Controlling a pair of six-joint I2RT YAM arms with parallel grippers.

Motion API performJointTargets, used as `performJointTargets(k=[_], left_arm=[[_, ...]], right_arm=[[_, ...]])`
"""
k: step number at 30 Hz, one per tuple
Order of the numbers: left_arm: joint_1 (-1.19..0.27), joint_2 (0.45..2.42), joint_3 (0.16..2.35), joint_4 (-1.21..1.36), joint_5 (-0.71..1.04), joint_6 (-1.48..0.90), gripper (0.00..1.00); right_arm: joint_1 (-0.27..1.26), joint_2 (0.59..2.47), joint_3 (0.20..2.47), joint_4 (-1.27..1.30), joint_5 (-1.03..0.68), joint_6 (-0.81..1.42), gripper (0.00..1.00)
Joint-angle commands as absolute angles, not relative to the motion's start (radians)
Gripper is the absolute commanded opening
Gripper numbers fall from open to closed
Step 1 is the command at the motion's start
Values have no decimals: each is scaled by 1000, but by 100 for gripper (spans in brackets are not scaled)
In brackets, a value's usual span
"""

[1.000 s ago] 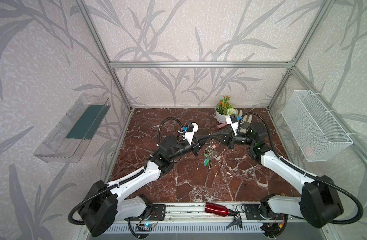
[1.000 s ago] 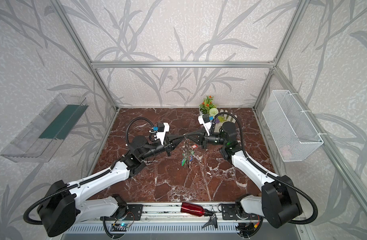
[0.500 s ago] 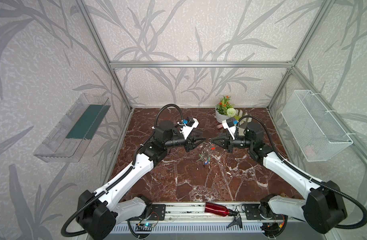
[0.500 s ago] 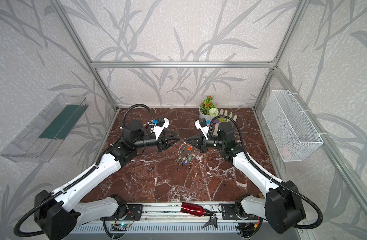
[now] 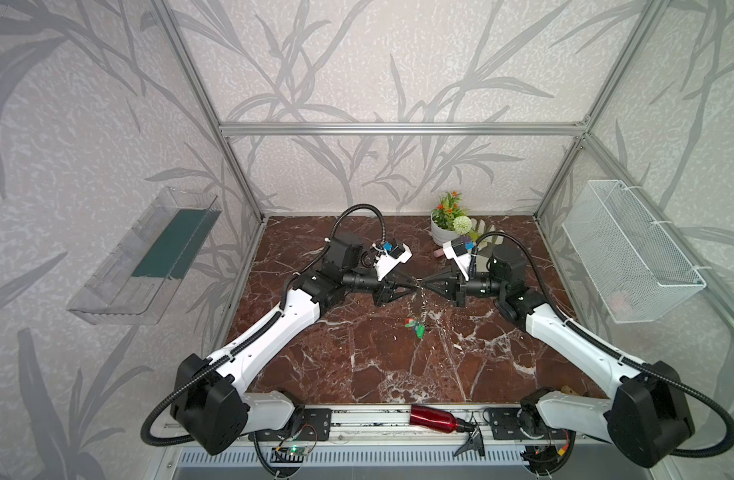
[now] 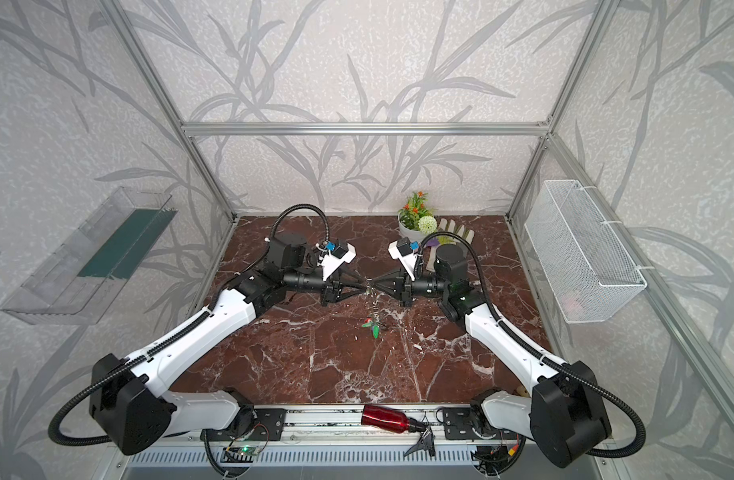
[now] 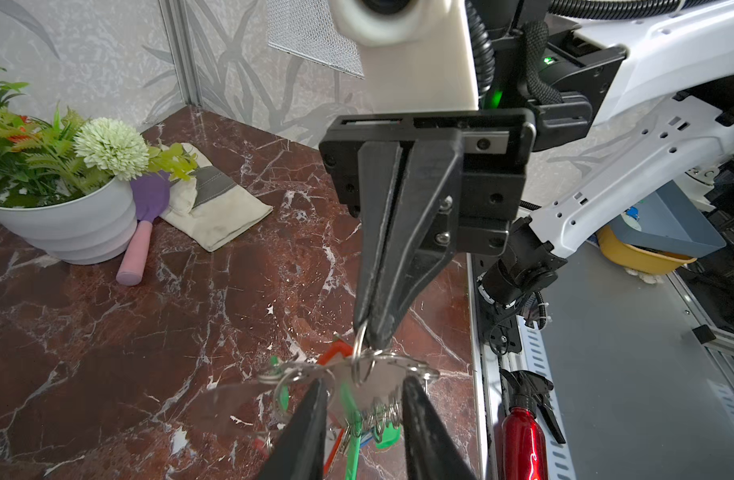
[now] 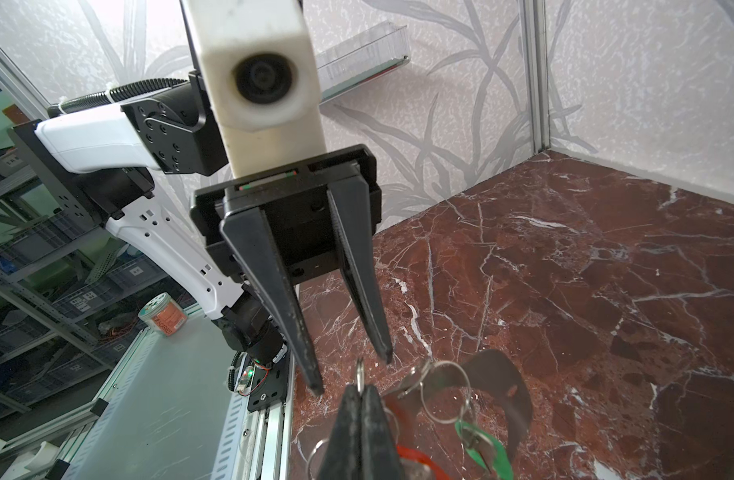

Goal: Put the keys on the keyring

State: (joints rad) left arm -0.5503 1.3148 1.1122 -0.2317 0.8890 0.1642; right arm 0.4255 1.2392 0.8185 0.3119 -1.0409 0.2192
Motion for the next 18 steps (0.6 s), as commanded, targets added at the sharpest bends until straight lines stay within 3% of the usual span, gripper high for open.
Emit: performJointTargets(k=[1, 18], left_arm=[[-554, 1317, 1139, -205, 899, 168, 32], [-578, 1333, 1139, -191, 894, 160, 11]], right_arm=[[432, 1227, 857, 364, -1073, 226, 0], [437, 1244, 864, 376, -1075, 236, 0]])
